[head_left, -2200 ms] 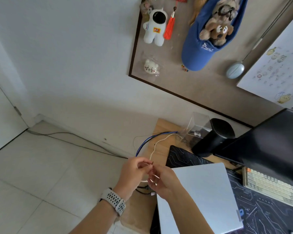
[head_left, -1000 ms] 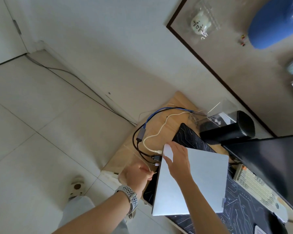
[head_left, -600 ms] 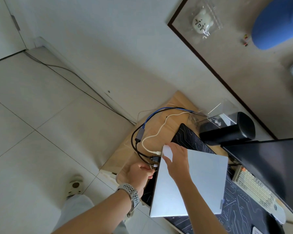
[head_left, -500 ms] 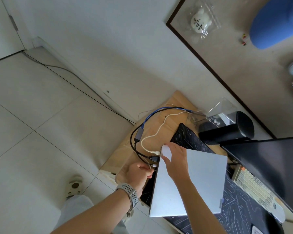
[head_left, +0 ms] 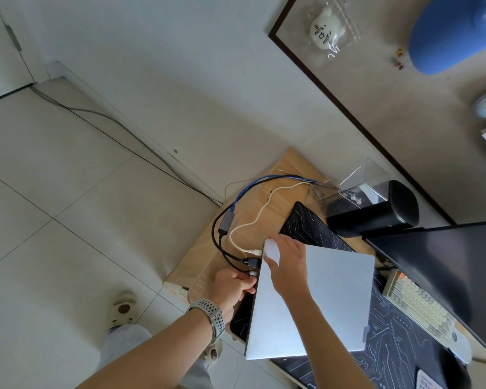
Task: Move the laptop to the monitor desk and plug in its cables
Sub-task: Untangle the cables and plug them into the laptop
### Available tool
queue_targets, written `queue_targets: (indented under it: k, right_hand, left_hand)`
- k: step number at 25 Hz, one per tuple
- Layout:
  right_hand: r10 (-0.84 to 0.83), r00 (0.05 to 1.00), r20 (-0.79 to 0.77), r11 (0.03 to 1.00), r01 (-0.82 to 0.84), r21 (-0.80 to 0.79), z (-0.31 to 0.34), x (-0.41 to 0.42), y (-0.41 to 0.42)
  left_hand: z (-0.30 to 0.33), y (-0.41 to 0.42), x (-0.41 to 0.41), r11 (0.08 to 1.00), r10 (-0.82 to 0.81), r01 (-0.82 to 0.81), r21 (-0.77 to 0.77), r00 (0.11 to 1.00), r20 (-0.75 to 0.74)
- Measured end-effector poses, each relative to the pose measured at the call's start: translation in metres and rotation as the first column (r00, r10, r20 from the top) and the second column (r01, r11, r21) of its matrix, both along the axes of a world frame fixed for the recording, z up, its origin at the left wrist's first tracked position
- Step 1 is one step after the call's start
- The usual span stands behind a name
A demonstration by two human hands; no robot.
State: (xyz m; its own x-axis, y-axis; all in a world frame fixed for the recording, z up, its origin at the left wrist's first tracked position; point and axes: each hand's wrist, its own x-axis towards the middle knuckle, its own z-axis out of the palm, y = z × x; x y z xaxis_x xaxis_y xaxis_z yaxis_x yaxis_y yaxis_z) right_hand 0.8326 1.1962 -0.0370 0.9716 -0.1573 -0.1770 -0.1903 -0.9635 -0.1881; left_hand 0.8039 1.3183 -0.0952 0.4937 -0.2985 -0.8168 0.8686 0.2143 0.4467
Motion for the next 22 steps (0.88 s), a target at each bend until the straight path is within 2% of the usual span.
queue_targets:
  k: [3, 5, 9, 12, 16, 22]
  right_hand:
    - [0.031, 0.999, -0.034, 0.999, -0.033, -0.036, 0.002, 0.003, -0.003]
    - [0.073, 0.994, -0.085, 0.994, -0.079, -0.069, 0.005, 0.008, -0.007]
    - [0.146, 0.969, -0.197, 0.975, -0.175, -0.137, 0.014, 0.024, -0.013]
    - [0.095, 0.965, -0.243, 0.987, -0.123, -0.106, 0.016, 0.026, -0.016]
    - [0.08, 0.967, -0.243, 0.99, -0.105, -0.092, 0.013, 0.024, -0.017]
    - [0.081, 0.973, -0.214, 0.987, -0.108, -0.117, 0.011, 0.025, -0.015]
  left_hand:
    - [-0.002, 0.008, 0.004, 0.997, -0.058, 0.056, -0.058, 0.998, -0.028]
    - [-0.002, 0.013, 0.004, 0.985, -0.096, 0.084, -0.153, 0.993, -0.071]
    - [-0.005, 0.014, -0.005, 0.95, -0.11, 0.033, -0.31, 0.966, -0.233]
    - [-0.007, 0.014, -0.008, 0.92, -0.128, -0.003, -0.391, 0.943, -0.308]
    - [-0.011, 0.012, -0.006, 0.905, -0.135, -0.041, -0.423, 0.917, -0.376]
    - [-0.012, 0.013, -0.002, 0.9, -0.184, 0.007, -0.436, 0.913, -0.365]
